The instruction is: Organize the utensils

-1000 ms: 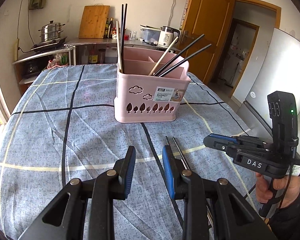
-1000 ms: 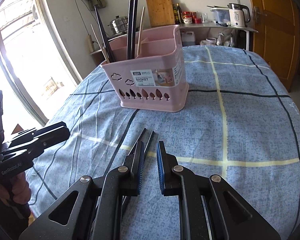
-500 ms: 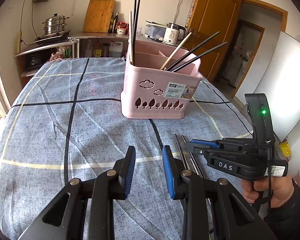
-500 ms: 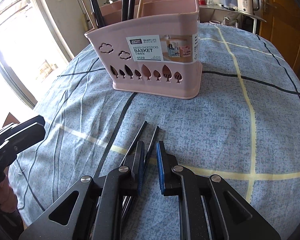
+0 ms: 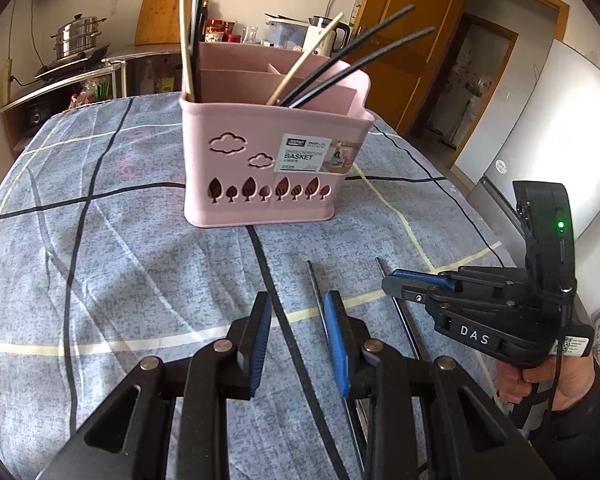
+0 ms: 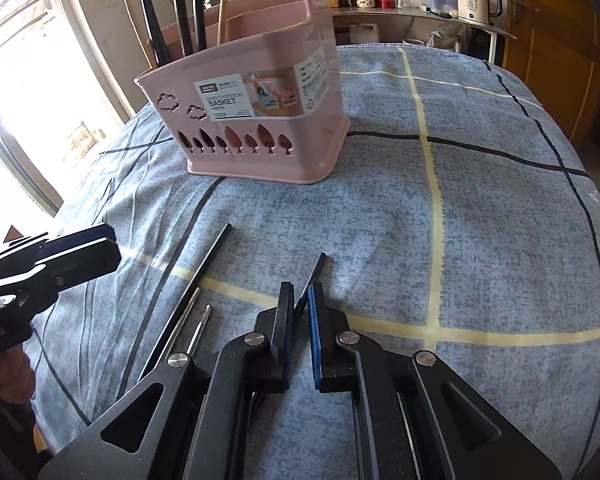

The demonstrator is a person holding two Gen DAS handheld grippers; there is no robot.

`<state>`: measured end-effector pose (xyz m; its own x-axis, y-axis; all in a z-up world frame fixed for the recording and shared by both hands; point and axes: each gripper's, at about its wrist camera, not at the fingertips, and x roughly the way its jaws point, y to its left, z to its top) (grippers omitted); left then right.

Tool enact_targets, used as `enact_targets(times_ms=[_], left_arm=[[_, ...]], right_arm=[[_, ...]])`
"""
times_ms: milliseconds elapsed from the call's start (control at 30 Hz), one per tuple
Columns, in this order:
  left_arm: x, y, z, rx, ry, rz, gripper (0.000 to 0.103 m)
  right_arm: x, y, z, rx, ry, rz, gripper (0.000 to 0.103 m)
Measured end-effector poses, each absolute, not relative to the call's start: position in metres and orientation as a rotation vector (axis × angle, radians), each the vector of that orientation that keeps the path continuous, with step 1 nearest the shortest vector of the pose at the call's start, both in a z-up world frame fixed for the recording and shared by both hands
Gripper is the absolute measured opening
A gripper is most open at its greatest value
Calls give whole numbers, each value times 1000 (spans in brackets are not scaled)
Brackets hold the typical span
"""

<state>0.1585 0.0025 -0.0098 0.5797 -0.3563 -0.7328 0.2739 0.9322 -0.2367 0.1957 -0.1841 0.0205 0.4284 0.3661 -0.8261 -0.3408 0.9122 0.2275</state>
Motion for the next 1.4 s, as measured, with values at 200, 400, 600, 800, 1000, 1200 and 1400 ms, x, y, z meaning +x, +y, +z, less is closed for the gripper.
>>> enact_targets(times_ms=[200,400,600,800,1000,1200,1400], left_arm=[[181,-27,-30,-55,950,-368,29],[191,-44,-41,22,966,-327,22],[189,-25,-42,41,973,-301,9],[179,13,-40,36,974,-255,9],[174,27,-41,25,980,-219,9],[181,11,-42,65,985,-221,26],[183,2,-42,108,967,-211,24]], right_arm=[[193,-197,20,50,1035,442,7],[194,-198,20,54,1032,449,7],[194,-198,20,48,1033,455,7],[194,-196,20,39,1032,453,7],[197,-195,20,42,1051,430,7],[201,-187,21,1,1073,392,8],[206,-178,21,-42,1074,377,8]])
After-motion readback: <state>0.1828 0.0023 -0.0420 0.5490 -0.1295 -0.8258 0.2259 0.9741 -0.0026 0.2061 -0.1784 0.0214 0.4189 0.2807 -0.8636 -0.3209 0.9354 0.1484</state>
